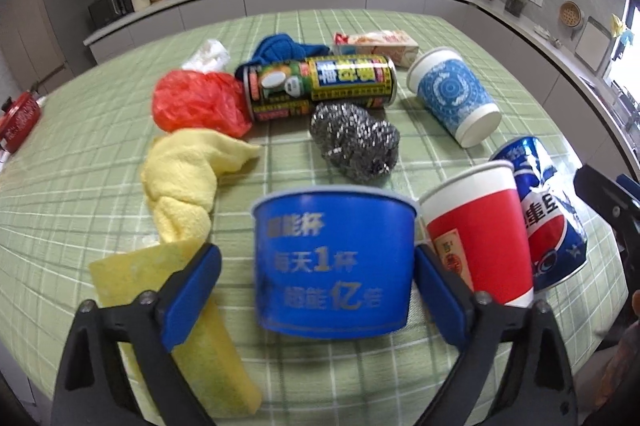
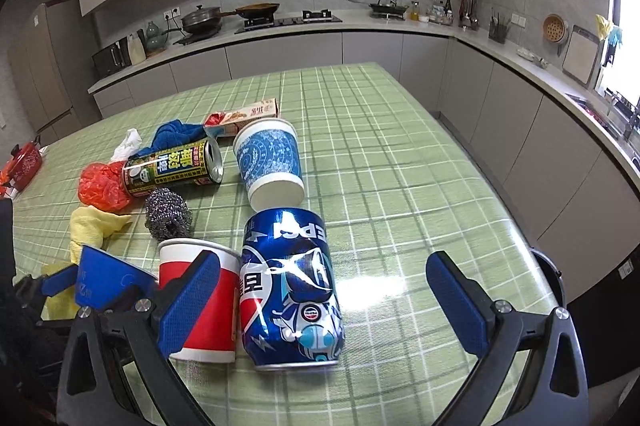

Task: Collect trash
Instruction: 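Grasp the blue paper bowl with left tool while right tool grasps Pepsi can, then lift the blue bowl and Pepsi can and carry both over the black bucket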

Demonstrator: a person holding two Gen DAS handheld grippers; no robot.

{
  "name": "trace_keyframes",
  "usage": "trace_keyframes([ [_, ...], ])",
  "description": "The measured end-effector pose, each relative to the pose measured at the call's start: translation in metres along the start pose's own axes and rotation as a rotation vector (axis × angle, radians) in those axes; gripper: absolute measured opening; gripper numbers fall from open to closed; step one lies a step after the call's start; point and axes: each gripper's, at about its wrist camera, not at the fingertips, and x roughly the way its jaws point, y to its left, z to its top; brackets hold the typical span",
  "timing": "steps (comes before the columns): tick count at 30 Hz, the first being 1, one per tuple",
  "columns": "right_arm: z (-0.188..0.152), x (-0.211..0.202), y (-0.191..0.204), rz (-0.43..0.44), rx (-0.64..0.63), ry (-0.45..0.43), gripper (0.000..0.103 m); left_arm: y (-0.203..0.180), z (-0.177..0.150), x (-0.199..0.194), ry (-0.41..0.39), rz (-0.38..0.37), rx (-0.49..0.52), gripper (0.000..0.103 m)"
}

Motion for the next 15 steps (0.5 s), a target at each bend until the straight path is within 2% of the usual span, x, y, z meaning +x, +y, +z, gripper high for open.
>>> trace_keyframes([
  [2,0.0,0.006,0.0,0.001,0.001,0.011,0.103,0.003,-0.002,0.004,0.02,-0.026,-0.009,0.079],
  [7,-0.004,0.021,0.001,0.006,0.007,0.045,0.103,0.007,-0.007,0.003,0.016,-0.066,-0.038,0.078],
  [15,-0.007,0.035,-0.002,0.035,0.015,0.075,0.103,0.01,-0.009,0.0,0.003,-0.074,-0.057,0.077],
])
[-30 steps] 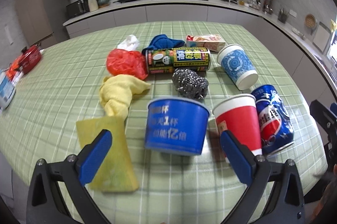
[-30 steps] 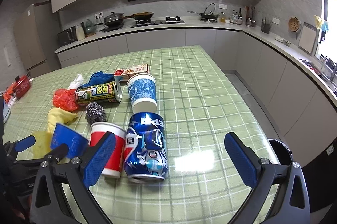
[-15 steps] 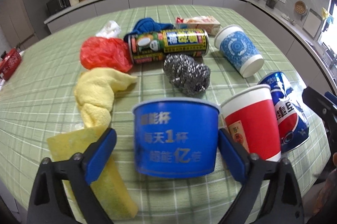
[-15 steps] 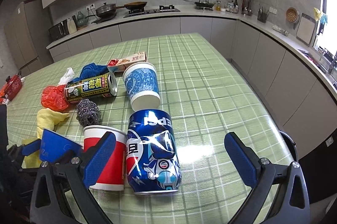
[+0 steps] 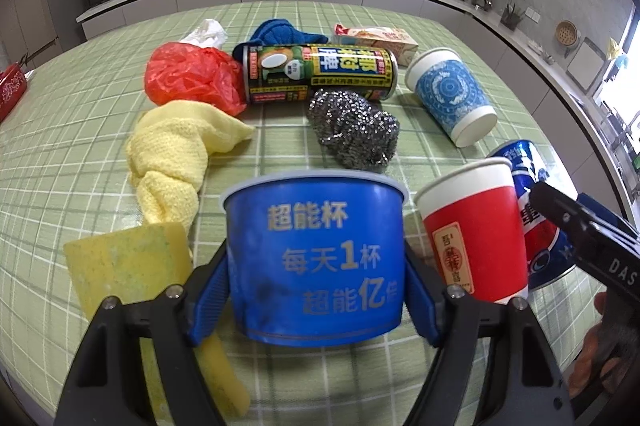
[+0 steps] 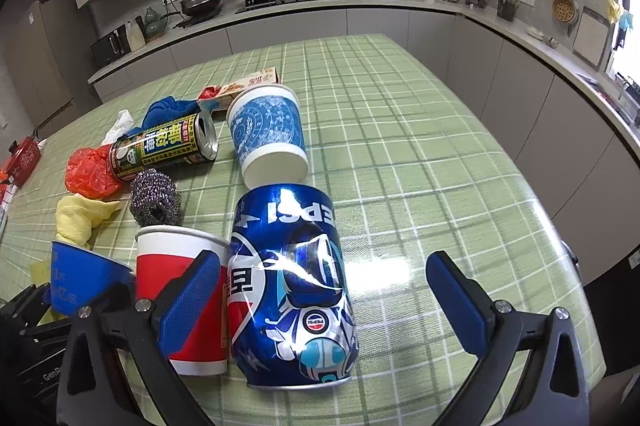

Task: Collect trash
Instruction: 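Lift the blue bowl and Pepsi can and carry both over the black bucket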

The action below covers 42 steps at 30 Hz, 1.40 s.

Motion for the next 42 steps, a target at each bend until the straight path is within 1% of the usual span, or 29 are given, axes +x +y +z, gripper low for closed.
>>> trace_keyframes([
  [5,-0.002,0.008,-0.001,0.014,-0.006,0.021,0.103,-0.003,-0.001,0.001,-0.004,0.001,0.009,0.077],
  [7,-0.004,0.011,-0.002,0.022,-0.003,0.026,0.1,-0.004,-0.002,0.0,-0.003,-0.003,0.009,0.077],
  [10,-0.005,0.016,-0.002,0.035,-0.006,0.039,0.091,-0.005,-0.003,0.0,-0.003,-0.009,0.01,0.077],
  [12,-0.006,0.02,-0.003,0.053,-0.002,0.06,0.083,-0.006,-0.005,-0.002,-0.005,-0.009,0.01,0.077],
  [13,-0.007,0.022,-0.004,0.062,0.002,0.069,0.071,-0.006,-0.005,-0.002,-0.005,-0.01,0.009,0.077],
  [16,-0.008,0.022,-0.006,0.071,0.001,0.069,0.072,-0.008,-0.005,-0.002,-0.008,-0.012,0.005,0.077],
  [18,-0.009,0.018,-0.008,0.077,0.006,0.053,0.072,-0.009,-0.005,-0.005,-0.017,-0.011,0.001,0.076],
  [27,-0.002,-0.018,-0.023,0.108,-0.014,-0.022,0.072,-0.018,0.005,-0.031,-0.079,0.019,-0.016,0.076],
  [32,-0.004,-0.039,-0.042,0.136,-0.037,-0.05,0.072,-0.042,0.003,-0.05,-0.113,0.036,-0.028,0.076],
  [36,-0.009,-0.057,-0.062,0.138,-0.044,-0.075,0.072,-0.064,-0.003,-0.059,-0.125,0.027,-0.025,0.076],
  [39,-0.016,-0.074,-0.083,0.129,-0.018,-0.092,0.072,-0.086,-0.008,-0.065,-0.128,0.002,-0.002,0.076],
  [42,-0.025,-0.09,-0.102,0.097,0.016,-0.113,0.072,-0.109,-0.012,-0.07,-0.132,-0.042,0.049,0.076],
])
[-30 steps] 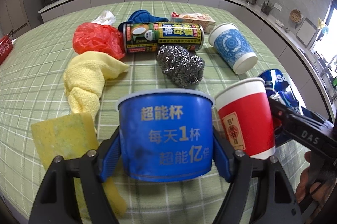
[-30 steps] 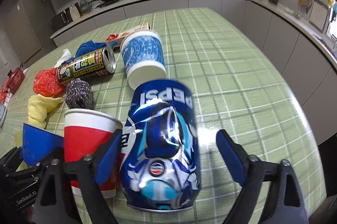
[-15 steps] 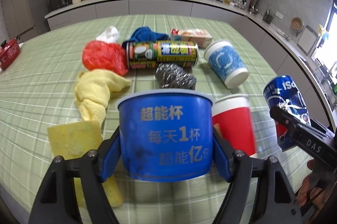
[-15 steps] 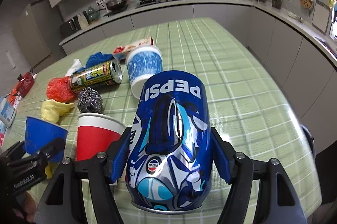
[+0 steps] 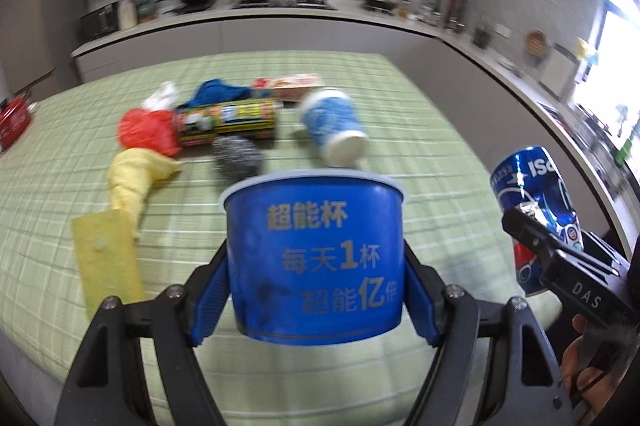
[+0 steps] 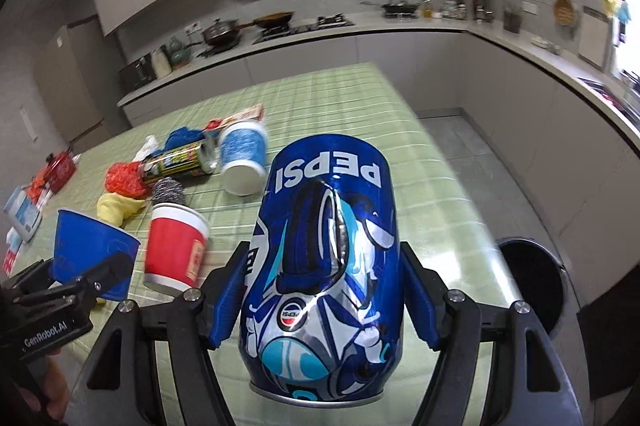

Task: Collect trash
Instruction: 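Lift the blue bowl and Pepsi can and carry both over the black bucket, then open both tools to drop the bowl and can into the bucket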

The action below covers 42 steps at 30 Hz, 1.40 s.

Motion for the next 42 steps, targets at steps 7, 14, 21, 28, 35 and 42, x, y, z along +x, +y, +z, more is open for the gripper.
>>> trace_keyframes([
  [7,-0.026,-0.041,-0.052,-0.099,0.079,0.001,0.072,-0.058,-0.013,0.007,0.028,-0.121,0.085,0.076],
  [14,-0.035,-0.067,-0.126,-0.116,0.148,-0.023,0.072,-0.14,-0.016,0.005,0.011,-0.162,0.146,0.076],
  [21,-0.029,-0.069,-0.252,-0.105,0.153,-0.025,0.072,-0.247,-0.015,0.032,0.009,-0.164,0.123,0.076],
  [28,-0.02,-0.048,-0.38,-0.11,0.129,0.035,0.072,-0.353,-0.02,0.091,0.088,-0.179,0.061,0.077],
  [35,-0.034,0.002,-0.43,-0.059,0.114,0.112,0.072,-0.381,-0.053,0.175,0.204,-0.1,0.019,0.077],
  [42,-0.06,0.076,-0.435,0.013,0.08,0.203,0.072,-0.376,-0.081,0.229,0.284,0.005,0.022,0.078],
])
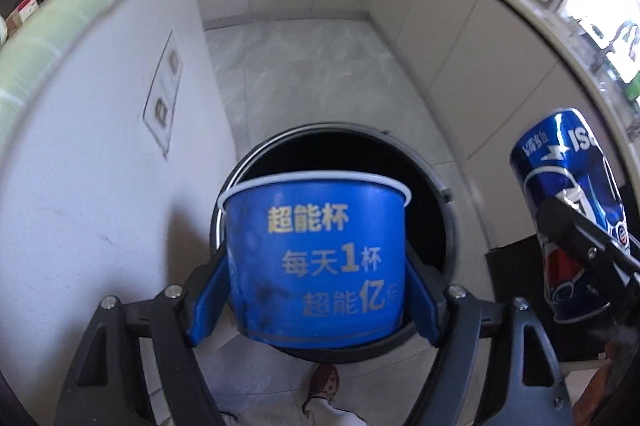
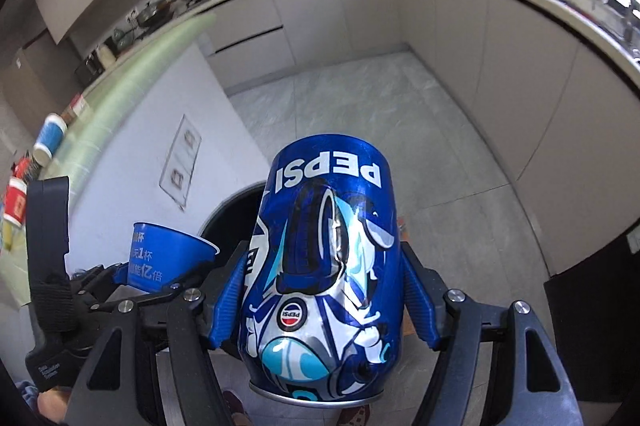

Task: Collect trash
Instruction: 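Open both tools to drop the bowl and can into the bucket, then move both open tools back toward the remaining items on the table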

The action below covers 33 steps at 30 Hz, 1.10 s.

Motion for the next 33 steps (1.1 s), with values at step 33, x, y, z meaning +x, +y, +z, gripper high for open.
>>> trace_keyframes([
  [33,0.018,-0.068,0.02,-0.163,0.052,-0.074,0.082,-0.013,0.023,-0.127,-0.131,-0.048,-0.011,0.085],
])
